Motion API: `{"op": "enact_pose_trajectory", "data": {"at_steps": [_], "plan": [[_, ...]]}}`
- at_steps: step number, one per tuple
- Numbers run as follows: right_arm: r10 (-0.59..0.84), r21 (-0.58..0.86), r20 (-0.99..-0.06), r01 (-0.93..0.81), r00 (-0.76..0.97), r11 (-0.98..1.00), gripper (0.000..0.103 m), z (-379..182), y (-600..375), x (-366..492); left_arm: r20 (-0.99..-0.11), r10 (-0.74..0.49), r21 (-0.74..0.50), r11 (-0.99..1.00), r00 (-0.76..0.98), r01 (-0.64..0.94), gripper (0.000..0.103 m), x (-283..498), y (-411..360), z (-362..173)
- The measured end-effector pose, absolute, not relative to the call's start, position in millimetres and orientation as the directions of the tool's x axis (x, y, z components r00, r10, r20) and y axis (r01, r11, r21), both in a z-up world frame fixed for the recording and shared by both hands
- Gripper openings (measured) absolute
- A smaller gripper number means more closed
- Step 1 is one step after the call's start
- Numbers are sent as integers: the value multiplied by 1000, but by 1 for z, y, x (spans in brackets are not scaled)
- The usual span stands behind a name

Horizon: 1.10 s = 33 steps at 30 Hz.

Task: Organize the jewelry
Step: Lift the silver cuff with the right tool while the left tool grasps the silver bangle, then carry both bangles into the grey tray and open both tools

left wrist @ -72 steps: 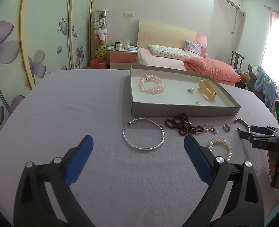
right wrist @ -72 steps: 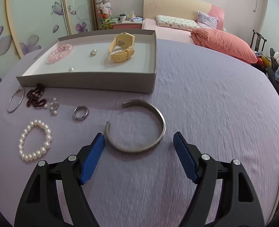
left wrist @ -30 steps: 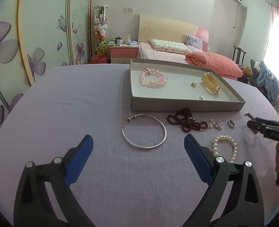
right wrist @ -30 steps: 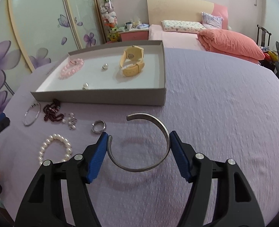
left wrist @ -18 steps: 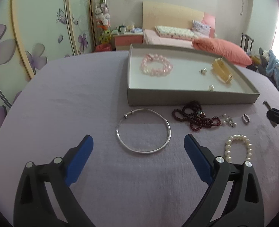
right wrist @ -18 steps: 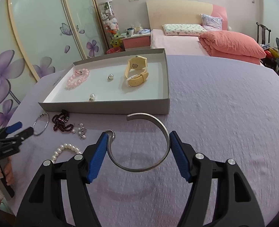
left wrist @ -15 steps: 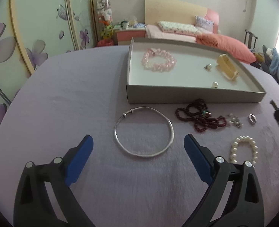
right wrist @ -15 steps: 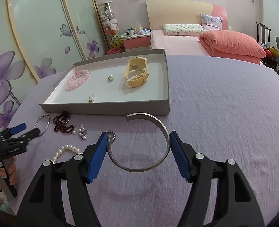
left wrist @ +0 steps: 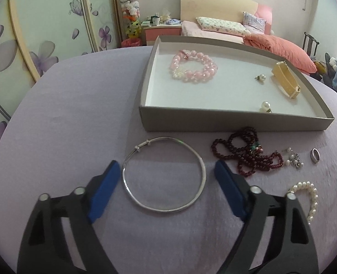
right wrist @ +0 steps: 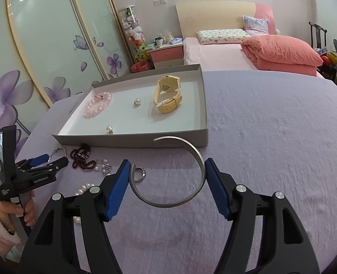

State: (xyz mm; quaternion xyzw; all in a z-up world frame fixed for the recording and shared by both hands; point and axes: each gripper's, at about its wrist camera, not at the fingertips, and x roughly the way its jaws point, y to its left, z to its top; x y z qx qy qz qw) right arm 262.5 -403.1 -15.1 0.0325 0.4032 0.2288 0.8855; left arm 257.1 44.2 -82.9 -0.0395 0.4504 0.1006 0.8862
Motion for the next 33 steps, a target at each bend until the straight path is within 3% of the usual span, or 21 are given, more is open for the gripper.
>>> {"op": "enact_pose_trajectory", "data": {"at_steps": [2,15,33], "plan": [[434,242,-697,-383,570,891,66,-14,-401,262,-804,140,20,978,579,-209,72,256,43,-82],[458,247,-678,-409,574,878,66,-6,-391,254,-787,133,17,981,603,-194,72,236,49,-75],[455,205,-573,-418,682,885,66,25,-374,231,-563,68,-45,993,824,-113,72,195,31,7]]}}
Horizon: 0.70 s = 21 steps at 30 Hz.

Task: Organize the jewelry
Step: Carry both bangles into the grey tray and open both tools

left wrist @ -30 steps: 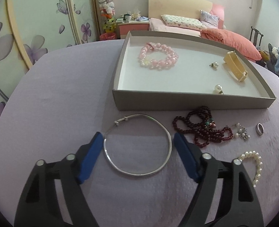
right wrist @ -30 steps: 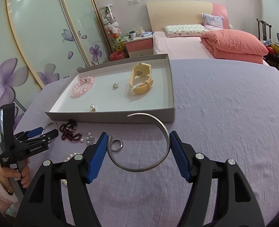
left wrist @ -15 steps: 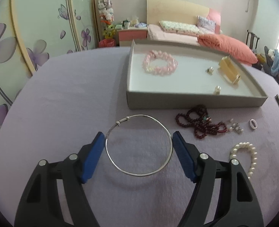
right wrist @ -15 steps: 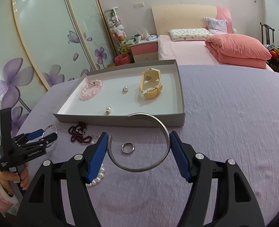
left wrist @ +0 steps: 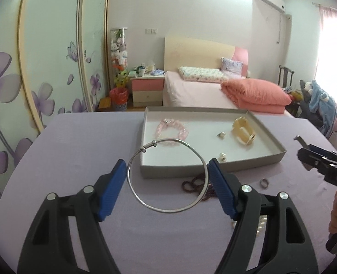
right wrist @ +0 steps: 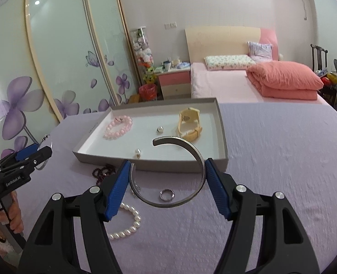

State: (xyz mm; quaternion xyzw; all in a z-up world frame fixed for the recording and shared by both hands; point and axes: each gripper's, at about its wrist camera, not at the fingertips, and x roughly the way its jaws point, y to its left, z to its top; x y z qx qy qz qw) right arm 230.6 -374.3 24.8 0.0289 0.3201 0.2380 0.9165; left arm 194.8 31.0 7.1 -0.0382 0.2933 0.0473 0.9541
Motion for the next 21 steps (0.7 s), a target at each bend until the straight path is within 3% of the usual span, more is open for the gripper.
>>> {"op": "enact_pose_trajectory", "data": {"at_steps": [12,21], "plan": [[403,201,-521,-351,752,915,66,42,-355,263,-516,14,-115,990,856,-85,72,215,26,20],[359,181,-607,-316,710,931,66,14,-324,322,-490,-5,-137,988,872,-71,72,260,29,26]]}}
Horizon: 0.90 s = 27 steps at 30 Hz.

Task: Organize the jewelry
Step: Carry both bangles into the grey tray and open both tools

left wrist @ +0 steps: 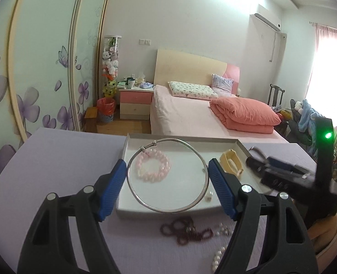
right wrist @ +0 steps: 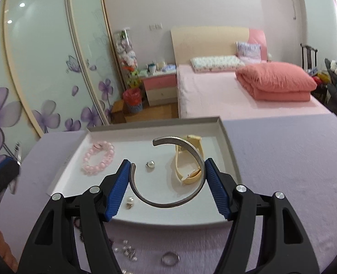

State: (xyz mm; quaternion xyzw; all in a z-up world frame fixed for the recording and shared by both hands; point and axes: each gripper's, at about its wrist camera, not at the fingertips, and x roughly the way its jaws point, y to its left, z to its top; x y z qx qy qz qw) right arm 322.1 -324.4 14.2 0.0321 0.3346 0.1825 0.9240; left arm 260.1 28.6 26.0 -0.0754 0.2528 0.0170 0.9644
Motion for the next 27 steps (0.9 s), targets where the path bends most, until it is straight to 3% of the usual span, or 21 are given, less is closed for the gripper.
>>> {"op": "enact_pose_trajectory", "data": {"at_steps": [17,20,27], "plan": [[274,126,-700,-263,660,957,67,-27,-310,361,-515,-18,-160,984,857,-75,72,305,36,8],[275,110,-693,-279,666,954,79,-25,-306,358,-520,-19,-163,984,854,-77,72,307,37,7],[301,140,-671,-282,678,949,81,-13,-322,347,-537,-27,-163,984,843,-72,72,312,36,0]]}}
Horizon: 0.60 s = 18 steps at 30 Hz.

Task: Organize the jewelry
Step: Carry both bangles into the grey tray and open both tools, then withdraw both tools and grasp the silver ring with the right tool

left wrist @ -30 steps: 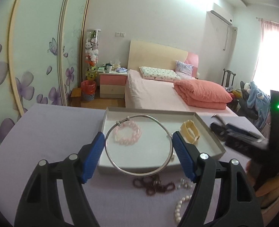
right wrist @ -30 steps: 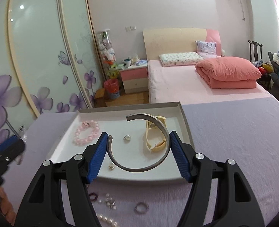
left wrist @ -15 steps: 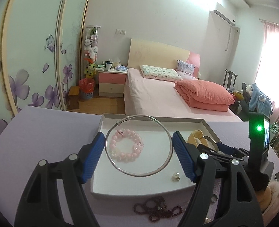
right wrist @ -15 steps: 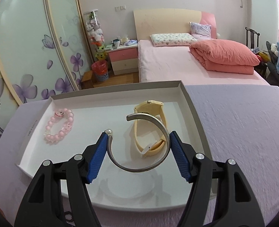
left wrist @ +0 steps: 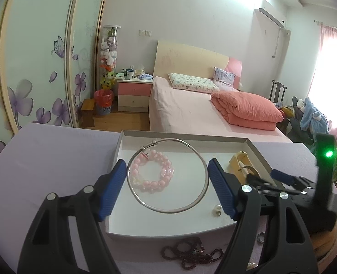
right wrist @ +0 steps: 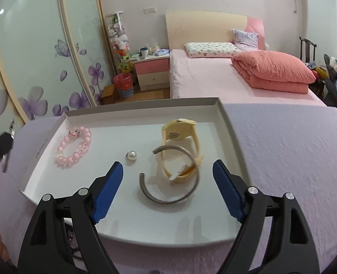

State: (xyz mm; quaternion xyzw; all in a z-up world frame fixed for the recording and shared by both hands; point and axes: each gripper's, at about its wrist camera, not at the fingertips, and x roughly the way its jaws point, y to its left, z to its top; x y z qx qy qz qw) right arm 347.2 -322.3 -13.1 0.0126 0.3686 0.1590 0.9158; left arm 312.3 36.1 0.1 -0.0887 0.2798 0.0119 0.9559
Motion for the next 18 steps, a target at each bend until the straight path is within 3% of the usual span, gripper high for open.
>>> {"op": "enact_pose_trajectory", "data": {"at_steps": [18], "plan": [[272,180,-645,-205,714,962,81,-4,-359,352,-634,-72,-189,980,770,-64,72,360,28,-39]]}}
